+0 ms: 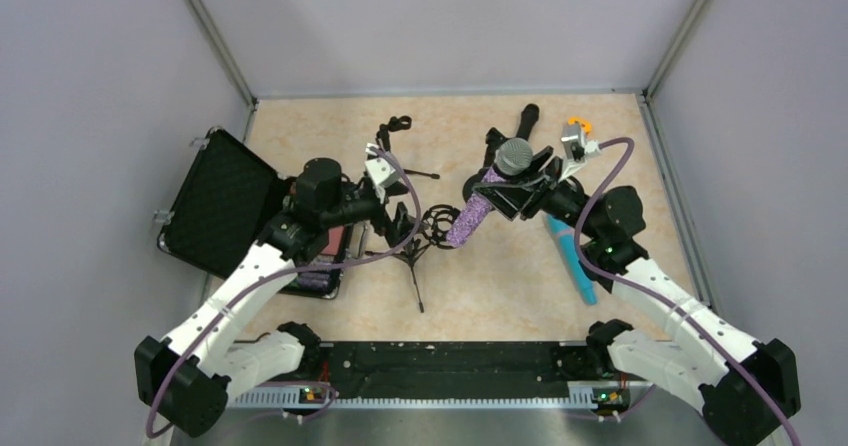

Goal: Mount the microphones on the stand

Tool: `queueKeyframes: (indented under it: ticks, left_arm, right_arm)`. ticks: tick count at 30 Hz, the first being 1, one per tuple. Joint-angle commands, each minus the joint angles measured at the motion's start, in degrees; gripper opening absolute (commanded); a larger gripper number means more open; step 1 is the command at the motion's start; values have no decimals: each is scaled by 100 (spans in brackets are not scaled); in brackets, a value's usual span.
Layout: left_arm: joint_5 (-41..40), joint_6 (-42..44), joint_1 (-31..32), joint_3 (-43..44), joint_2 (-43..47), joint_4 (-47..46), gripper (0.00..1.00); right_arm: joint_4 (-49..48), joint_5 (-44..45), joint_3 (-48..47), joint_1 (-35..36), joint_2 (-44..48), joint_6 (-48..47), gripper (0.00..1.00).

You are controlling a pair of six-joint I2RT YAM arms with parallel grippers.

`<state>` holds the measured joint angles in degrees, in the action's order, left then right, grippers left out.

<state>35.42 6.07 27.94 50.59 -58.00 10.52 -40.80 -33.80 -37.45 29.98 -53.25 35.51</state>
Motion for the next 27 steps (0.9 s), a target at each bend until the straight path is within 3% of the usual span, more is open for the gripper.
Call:
queueKeyframes:
  ticks: [1, 15, 27]
  left_arm:
    - [24, 673, 214, -98, 156, 51, 98]
    - [-645, 1764, 587, -230, 136, 671, 97]
    - [-687, 1971, 711, -387, -66, 602, 89]
  right_arm:
    - [-630, 308, 103, -35, 246, -96, 0]
    - [-684, 295, 197, -35, 183, -189, 0]
    - [-674, 259, 164, -36, 179, -231, 0]
